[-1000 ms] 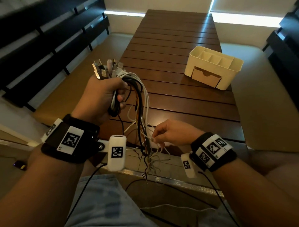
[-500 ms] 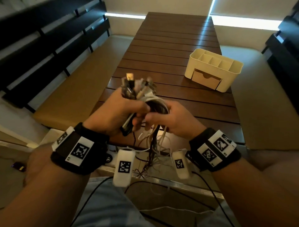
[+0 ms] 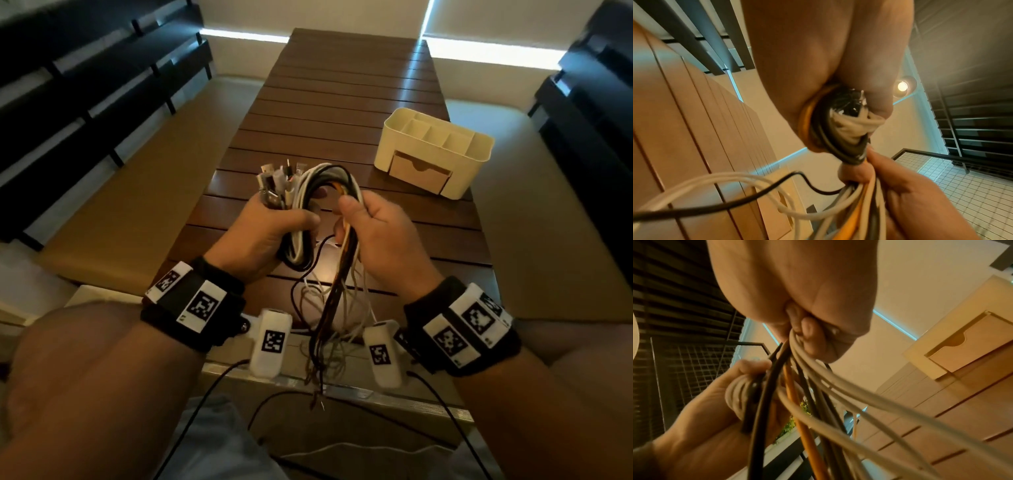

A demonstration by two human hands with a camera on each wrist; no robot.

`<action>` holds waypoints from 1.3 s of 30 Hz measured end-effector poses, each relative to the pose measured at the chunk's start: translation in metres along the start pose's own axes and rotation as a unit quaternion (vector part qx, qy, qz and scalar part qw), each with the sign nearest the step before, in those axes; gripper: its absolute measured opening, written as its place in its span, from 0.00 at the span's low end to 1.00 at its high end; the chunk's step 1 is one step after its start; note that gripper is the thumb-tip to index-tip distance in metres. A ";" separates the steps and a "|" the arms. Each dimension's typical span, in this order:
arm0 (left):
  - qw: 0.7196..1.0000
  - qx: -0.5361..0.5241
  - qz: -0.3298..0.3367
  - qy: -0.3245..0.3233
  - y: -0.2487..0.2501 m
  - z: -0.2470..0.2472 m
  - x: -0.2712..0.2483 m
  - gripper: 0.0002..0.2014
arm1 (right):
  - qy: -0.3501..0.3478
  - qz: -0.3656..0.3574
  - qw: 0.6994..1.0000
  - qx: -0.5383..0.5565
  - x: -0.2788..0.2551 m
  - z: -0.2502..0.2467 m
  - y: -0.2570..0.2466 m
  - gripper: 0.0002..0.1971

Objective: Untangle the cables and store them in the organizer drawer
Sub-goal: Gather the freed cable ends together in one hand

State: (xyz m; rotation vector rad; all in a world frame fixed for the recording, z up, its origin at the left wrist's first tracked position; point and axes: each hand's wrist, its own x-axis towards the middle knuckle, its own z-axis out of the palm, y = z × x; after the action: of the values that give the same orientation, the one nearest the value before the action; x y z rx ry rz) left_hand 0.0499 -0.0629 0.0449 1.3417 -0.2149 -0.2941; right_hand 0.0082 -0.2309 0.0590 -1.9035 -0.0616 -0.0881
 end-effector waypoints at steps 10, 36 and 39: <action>0.994 -0.105 -0.008 -0.015 -0.019 0.012 0.005 0.19 | -0.010 -0.007 0.997 -0.082 0.011 0.005 0.007 0.17; 0.994 0.061 0.052 -0.074 -0.015 0.012 -0.013 0.13 | -0.058 -0.163 0.964 -0.202 0.020 -0.009 0.016 0.17; 0.992 0.071 0.076 -0.072 -0.013 0.011 -0.012 0.10 | 0.019 -0.157 0.977 -0.142 0.019 -0.006 0.013 0.05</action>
State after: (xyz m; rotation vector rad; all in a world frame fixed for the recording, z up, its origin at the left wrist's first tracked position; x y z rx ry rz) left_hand 0.0339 -0.0717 0.0347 1.4365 -0.4641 -0.2508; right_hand 0.0277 -0.2409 0.0505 -2.1628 -0.3407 -0.3650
